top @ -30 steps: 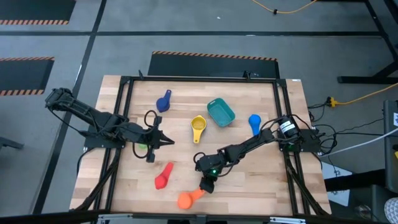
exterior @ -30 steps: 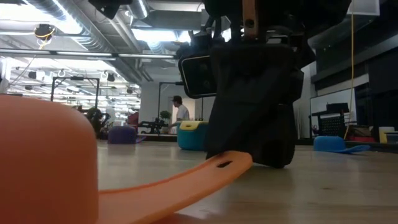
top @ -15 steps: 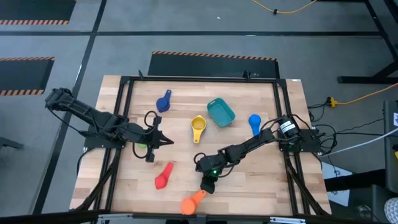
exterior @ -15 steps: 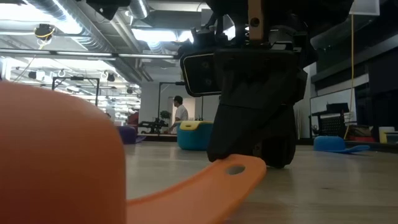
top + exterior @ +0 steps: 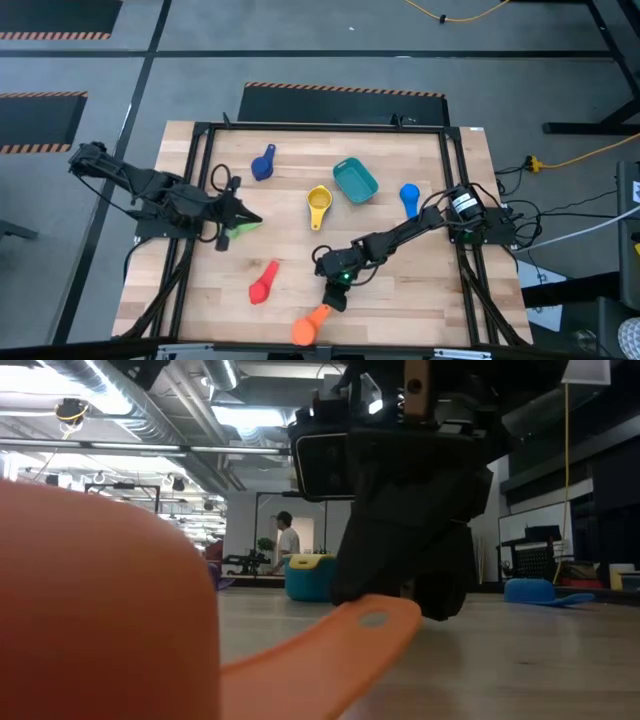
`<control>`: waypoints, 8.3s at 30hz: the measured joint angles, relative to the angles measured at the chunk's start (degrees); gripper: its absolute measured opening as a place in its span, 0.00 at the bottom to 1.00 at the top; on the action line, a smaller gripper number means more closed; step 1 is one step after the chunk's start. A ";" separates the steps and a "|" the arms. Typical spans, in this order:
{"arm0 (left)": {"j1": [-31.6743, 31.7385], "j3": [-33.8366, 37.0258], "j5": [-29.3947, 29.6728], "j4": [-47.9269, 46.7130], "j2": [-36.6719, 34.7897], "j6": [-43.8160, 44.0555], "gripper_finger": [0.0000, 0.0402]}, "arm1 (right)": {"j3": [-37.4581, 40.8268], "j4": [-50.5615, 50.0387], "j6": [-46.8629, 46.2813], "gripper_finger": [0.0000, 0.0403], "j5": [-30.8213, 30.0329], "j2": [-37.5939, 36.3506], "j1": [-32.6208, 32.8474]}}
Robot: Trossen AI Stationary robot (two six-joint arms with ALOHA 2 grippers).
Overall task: Nest measuring cups in basket
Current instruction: Move the orange measuring cup to the right of the green measuring cup
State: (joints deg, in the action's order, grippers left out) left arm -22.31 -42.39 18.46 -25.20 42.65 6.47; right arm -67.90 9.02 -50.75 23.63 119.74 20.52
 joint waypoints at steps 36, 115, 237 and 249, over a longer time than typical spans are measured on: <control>-0.02 -0.02 -0.11 -6.09 -1.74 2.57 0.03 | -0.26 -12.83 7.83 0.04 -1.04 -11.67 -2.70; 0.00 -0.09 -0.07 -6.06 -1.74 1.98 0.03 | -0.26 -11.46 34.52 0.34 -9.06 -11.67 1.07; 0.00 -0.04 0.15 -5.63 -1.74 1.96 0.03 | -0.19 -9.33 63.05 0.37 -13.23 -1.31 4.74; 0.00 -0.04 0.22 -5.63 -1.74 1.96 0.03 | -1.06 -7.53 63.05 0.37 -13.96 -3.31 4.72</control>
State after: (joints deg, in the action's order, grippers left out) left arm -22.31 -42.44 18.68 -30.83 40.91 8.43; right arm -68.96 1.49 12.29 9.66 116.44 25.23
